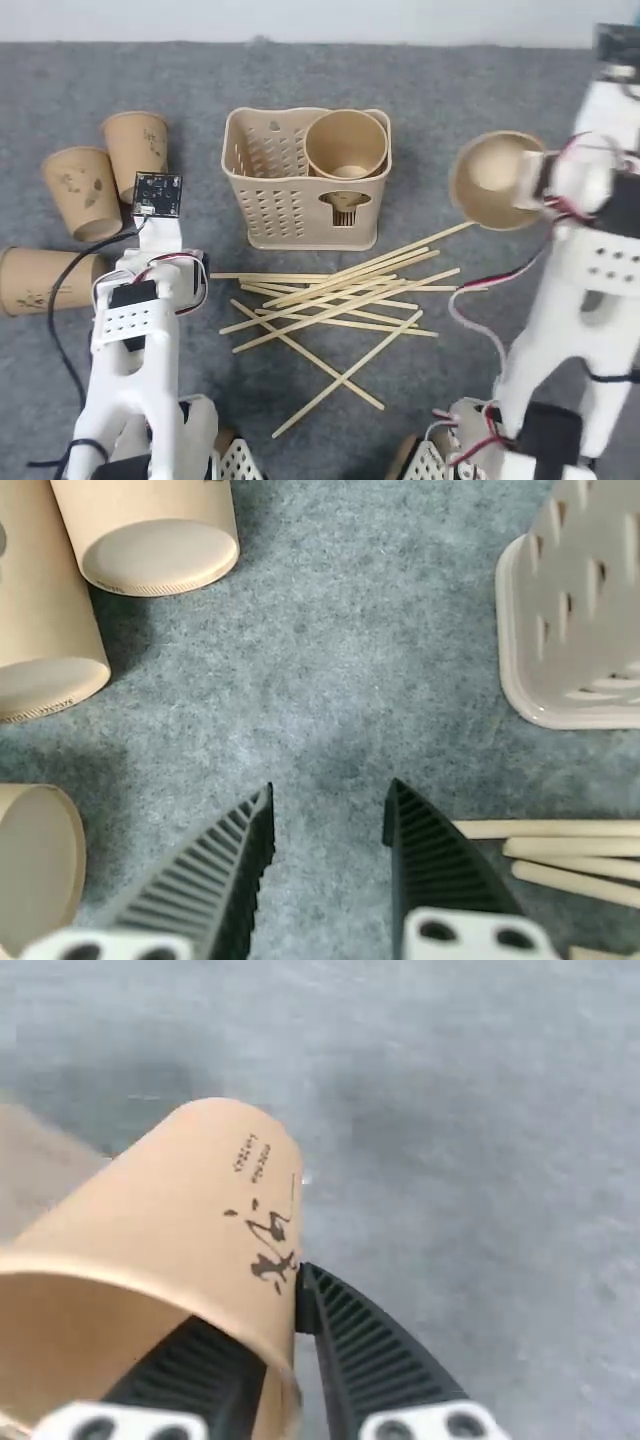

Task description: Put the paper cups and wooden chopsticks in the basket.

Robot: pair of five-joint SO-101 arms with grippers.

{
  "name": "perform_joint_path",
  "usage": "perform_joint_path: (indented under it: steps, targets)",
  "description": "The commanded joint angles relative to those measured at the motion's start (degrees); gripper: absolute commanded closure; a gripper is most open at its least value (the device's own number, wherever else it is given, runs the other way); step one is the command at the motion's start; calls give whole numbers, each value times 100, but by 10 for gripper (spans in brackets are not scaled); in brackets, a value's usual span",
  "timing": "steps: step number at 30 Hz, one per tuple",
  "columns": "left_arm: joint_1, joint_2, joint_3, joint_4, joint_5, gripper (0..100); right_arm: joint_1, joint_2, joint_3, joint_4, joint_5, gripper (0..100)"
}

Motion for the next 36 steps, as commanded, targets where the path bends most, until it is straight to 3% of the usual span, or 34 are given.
perform_joint_path:
  steps: [1,8,12,21,36]
  targets:
    - [0,-26,-198,35,-79,826,-752,-295,-554,215,-448,990]
    - [0,-26,-198,35,-79,826,-2290,-277,-1793,180,-738,990]
    - [0,-26,-198,35,-79,826,-2756,-224,-1899,-163,-721,990]
    - [0,-26,-207,18,-79,826,-2756,1051,-1934,-92,-580,990]
    - [0,-26,-207,18,-79,826,-2413,1684,-1925,-207,-448,990]
